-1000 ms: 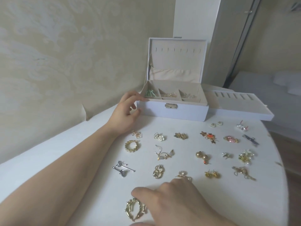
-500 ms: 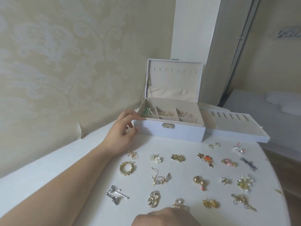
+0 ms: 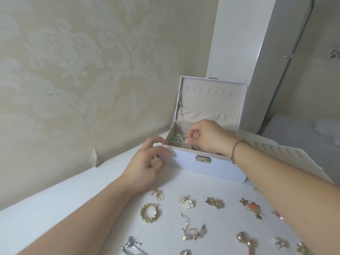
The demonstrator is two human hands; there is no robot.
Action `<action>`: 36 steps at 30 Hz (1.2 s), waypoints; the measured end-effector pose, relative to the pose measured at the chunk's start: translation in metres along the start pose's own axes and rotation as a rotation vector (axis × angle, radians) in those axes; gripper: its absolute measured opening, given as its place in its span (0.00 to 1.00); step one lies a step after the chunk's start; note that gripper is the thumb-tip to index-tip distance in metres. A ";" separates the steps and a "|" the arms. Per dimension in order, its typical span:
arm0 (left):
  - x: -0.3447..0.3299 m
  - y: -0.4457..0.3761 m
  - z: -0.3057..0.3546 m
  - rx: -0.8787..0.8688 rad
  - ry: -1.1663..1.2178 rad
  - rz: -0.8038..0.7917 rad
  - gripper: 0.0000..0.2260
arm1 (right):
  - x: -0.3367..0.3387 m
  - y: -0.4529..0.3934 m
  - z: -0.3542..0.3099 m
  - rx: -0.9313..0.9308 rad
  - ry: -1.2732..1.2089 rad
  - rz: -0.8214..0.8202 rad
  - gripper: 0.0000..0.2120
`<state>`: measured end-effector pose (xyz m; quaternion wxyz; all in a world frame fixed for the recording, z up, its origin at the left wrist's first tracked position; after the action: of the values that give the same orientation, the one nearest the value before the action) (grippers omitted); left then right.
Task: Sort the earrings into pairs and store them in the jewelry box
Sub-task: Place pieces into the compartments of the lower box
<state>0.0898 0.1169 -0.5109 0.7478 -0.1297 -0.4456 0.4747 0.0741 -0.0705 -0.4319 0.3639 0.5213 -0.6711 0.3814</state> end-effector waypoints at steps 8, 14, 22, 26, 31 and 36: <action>0.001 -0.001 -0.002 -0.015 0.014 0.018 0.12 | -0.059 -0.053 -0.021 0.000 0.327 -0.289 0.10; 0.000 -0.002 0.000 -0.028 0.012 0.015 0.10 | -0.068 -0.065 -0.012 -0.051 0.244 -0.221 0.07; 0.000 -0.003 -0.001 0.010 0.038 0.024 0.09 | -0.011 -0.013 -0.028 0.059 0.039 0.112 0.04; 0.003 -0.003 0.010 -0.012 0.071 0.014 0.10 | 0.003 0.066 -0.063 0.211 -0.054 0.107 0.06; 0.003 0.000 0.002 0.024 0.052 0.006 0.11 | -0.045 0.155 -0.086 0.243 0.047 -0.274 0.12; 0.002 -0.001 -0.001 0.026 0.061 0.030 0.10 | -0.055 0.139 -0.071 0.231 0.174 -0.210 0.14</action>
<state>0.0920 0.1187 -0.5097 0.7554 -0.1411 -0.4146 0.4875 -0.0449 0.0388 -0.4675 0.3962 0.5917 -0.5308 0.4596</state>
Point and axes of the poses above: each hand's wrist, its own y-axis away from the middle knuckle, its own x-axis out of the back of the hand, z = x × y, the point moved 5 cm from there along -y, towards the middle knuckle, and after that the axes turned 6 degrees about -x, right-handed, at the moved point
